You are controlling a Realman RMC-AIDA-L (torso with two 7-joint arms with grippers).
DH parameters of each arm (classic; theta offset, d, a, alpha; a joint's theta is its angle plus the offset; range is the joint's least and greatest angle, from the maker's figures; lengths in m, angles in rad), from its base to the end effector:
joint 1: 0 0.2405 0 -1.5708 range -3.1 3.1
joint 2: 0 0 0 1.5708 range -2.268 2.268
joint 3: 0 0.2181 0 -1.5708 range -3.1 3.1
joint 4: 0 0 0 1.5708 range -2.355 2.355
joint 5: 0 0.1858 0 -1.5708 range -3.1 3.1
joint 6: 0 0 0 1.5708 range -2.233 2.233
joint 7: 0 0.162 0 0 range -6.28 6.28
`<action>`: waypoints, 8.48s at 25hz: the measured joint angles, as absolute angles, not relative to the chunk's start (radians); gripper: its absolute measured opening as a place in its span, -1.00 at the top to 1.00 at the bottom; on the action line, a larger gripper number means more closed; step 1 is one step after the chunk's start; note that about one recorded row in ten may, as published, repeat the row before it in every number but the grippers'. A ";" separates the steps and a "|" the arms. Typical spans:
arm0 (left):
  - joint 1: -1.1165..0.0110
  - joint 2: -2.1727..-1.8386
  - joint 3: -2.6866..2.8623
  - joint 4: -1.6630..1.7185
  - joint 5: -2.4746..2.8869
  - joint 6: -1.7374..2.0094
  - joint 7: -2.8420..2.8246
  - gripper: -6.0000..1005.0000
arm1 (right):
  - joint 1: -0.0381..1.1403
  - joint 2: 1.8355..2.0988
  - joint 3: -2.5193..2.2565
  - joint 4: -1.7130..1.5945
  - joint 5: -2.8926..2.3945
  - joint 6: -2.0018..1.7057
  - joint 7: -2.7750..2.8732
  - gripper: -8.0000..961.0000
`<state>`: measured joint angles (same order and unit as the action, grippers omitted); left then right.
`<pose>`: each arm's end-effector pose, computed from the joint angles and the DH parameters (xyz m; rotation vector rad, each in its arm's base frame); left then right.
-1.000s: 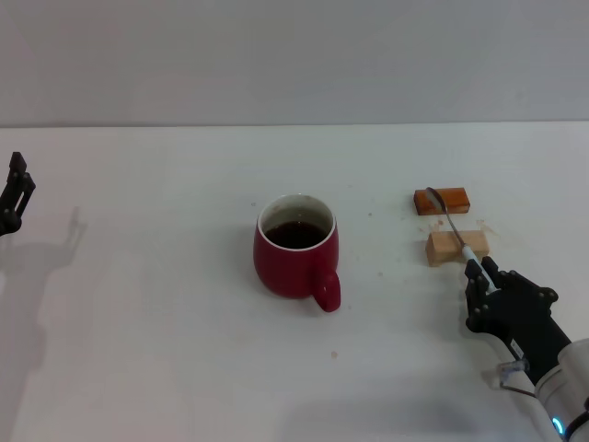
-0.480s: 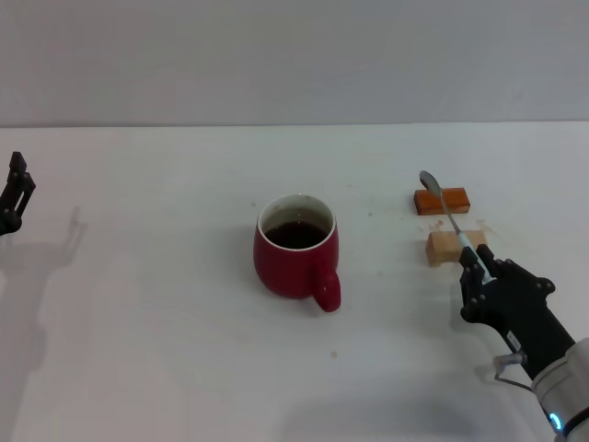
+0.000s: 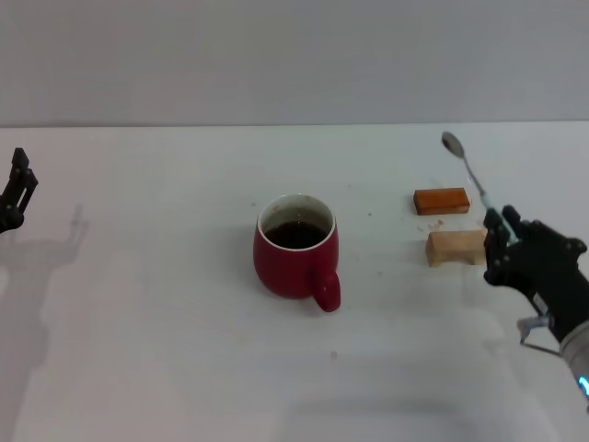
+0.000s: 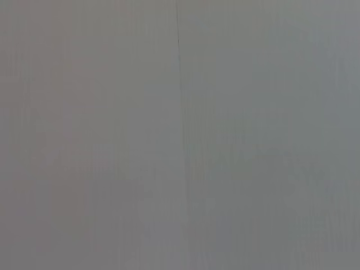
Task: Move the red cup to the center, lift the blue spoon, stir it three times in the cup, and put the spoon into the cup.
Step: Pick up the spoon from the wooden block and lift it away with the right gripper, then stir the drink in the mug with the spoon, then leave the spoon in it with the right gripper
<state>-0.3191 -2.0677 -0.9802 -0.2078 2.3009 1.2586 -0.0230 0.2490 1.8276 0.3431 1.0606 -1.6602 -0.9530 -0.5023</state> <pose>-0.3034 0.2981 0.0476 -1.4238 -0.4724 -0.6276 0.2246 0.2716 -0.0317 -1.7852 0.6655 0.6141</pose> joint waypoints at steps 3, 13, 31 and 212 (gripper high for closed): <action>-0.320 -2.067 -0.980 -0.208 2.301 1.258 -0.023 -0.65 | 0.207 1.806 0.451 1.176 -1.660 -0.820 -0.628 0.73; -0.322 -2.065 -0.995 -0.199 2.301 1.249 -0.023 -0.65 | -0.081 1.979 1.142 1.559 -1.749 0.072 -1.015 0.73; -0.340 -2.066 -1.011 -0.181 2.301 1.249 -0.023 -0.65 | 0.067 2.072 1.455 1.975 -2.559 0.939 -0.313 0.73; -0.297 -2.069 -1.051 -0.195 2.310 1.258 -0.017 -0.65 | 0.713 2.079 1.324 1.545 -2.623 1.273 -0.259 0.73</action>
